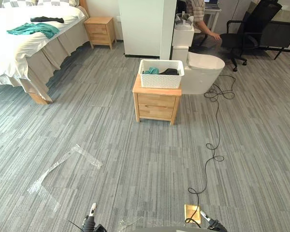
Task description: Pick up the laundry basket with both hands and put the clothes into the washing machine.
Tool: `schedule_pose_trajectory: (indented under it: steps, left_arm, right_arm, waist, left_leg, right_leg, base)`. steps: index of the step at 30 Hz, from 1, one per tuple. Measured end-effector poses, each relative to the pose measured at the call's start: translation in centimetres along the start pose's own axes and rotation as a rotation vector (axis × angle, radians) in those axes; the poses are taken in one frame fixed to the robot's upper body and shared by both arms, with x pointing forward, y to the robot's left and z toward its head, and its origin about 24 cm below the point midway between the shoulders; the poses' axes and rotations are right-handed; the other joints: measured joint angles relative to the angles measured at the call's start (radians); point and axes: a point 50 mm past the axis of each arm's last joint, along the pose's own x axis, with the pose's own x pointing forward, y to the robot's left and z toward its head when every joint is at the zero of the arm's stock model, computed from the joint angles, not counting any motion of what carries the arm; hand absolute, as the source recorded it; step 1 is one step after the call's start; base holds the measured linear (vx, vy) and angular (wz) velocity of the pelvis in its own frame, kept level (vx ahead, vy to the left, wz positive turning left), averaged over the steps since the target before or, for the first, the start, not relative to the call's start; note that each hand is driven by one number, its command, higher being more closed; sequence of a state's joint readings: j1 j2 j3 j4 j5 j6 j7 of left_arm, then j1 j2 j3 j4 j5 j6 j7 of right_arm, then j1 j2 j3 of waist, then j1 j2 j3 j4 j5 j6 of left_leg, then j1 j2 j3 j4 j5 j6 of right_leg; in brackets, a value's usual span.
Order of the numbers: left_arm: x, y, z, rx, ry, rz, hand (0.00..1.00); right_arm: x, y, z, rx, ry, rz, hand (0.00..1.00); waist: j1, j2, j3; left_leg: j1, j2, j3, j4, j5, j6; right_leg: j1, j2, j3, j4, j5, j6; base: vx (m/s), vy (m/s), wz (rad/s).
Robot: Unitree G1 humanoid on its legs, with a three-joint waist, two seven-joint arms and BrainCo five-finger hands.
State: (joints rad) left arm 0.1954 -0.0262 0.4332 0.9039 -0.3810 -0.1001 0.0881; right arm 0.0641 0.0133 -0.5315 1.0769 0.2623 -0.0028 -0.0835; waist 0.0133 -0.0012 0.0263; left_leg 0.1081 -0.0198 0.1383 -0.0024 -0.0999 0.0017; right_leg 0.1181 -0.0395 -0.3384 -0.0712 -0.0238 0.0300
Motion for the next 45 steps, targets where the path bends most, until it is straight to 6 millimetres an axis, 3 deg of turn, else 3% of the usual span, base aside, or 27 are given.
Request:
schedule_pose_trajectory:
  steps: [27, 32, 34, 36, 37, 39, 40, 42, 45]
  left_arm:
    - [0.0, -0.1, -0.1, 0.004, 0.003, -0.003, 0.0]
    - [0.0, 0.0, 0.0, 0.003, 0.002, -0.002, 0.0]
    - [0.1, 0.1, 0.2, -0.001, -0.005, 0.006, 0.0]
    - [0.1, 0.4, 0.4, -0.021, -0.009, 0.016, 0.0]
    - [0.1, 0.5, 0.4, -0.029, -0.01, 0.021, 0.0]
    - [0.0, 0.8, 0.5, -0.077, -0.019, 0.044, 0.0]
    - [0.0, 1.1, 0.5, -0.105, -0.018, 0.065, 0.0]
    - [0.0, 0.7, 0.9, -0.144, -0.033, 0.056, 0.0]
    - [0.1, -0.2, 1.1, -0.16, -0.039, 0.031, 0.0]
  right_arm:
    - [0.0, 0.3, -0.5, -0.073, 0.017, 0.013, 0.0]
    - [0.0, 0.6, -0.4, -0.072, 0.014, 0.021, 0.0]
    - [0.0, 1.3, -0.4, -0.073, 0.013, 0.038, 0.0]
    - [0.0, 2.2, 0.4, -0.103, -0.022, 0.068, 0.0]
    - [0.0, 2.3, 0.5, -0.111, -0.031, 0.072, 0.0]
    - [0.0, 2.7, 0.7, -0.176, -0.042, 0.094, 0.0]
    - [0.0, 2.5, 0.5, -0.205, -0.037, 0.096, 0.0]
    - [-0.1, 2.7, 0.4, -0.226, -0.031, 0.104, 0.0]
    - [0.0, 3.2, 0.9, -0.267, -0.046, 0.121, 0.0]
  waist:
    - [0.0, -0.003, 0.018]
    - [0.0, -0.007, 0.047]
    - [0.002, -0.021, 0.068]
    - [0.004, -0.019, 0.124]
    - [0.007, -0.017, 0.134]
    - [0.031, 0.002, 0.153]
    - [0.053, -0.006, 0.16]
    - [0.06, -0.011, 0.157]
    - [0.074, -0.033, 0.167]
  left_leg:
    - [-0.006, -0.002, -0.022, -0.003, 0.01, -0.007]
    - [-0.02, -0.001, -0.049, 0.003, 0.023, -0.006]
    - [-0.053, 0.003, -0.053, 0.075, 0.01, -0.021]
    - [-0.138, 0.043, -0.051, 0.324, -0.083, -0.039]
    - [-0.178, 0.06, -0.049, 0.424, -0.099, -0.044]
    - [-0.34, 0.138, -0.009, 0.754, -0.068, -0.015]
    - [-0.382, 0.176, 0.026, 0.837, -0.054, -0.008]
    - [-0.434, 0.173, 0.039, 0.829, -0.079, -0.01]
    - [-0.469, 0.125, 0.036, 0.596, -0.074, -0.017]
  right_leg:
    - [0.001, -0.002, -0.021, 0.001, 0.0, -0.001]
    - [0.003, -0.001, -0.049, 0.0, 0.0, -0.002]
    - [0.006, -0.002, -0.055, 0.005, -0.002, -0.006]
    - [0.029, 0.018, -0.059, 0.034, -0.035, -0.037]
    - [0.03, 0.027, -0.06, 0.038, -0.05, -0.042]
    - [0.038, 0.062, -0.038, 0.047, -0.067, -0.058]
    - [0.041, 0.073, -0.019, 0.047, -0.072, -0.069]
    - [0.033, 0.065, -0.003, 0.053, -0.076, -0.076]
    - [0.002, 0.017, 0.017, 0.08, -0.091, -0.057]
  base:
    - [-0.01, -0.003, 0.02]
    - [-0.05, -0.014, 0.17]
    - [-0.07, -0.034, 0.21]
    - [-0.12, -0.058, 0.12]
    - [-0.18, -0.044, -0.02]
    - [-0.13, -0.011, -0.36]
    - [-0.02, 0.004, -0.5]
    - [0.06, 0.025, -0.24]
    - [0.14, 0.101, -0.23]
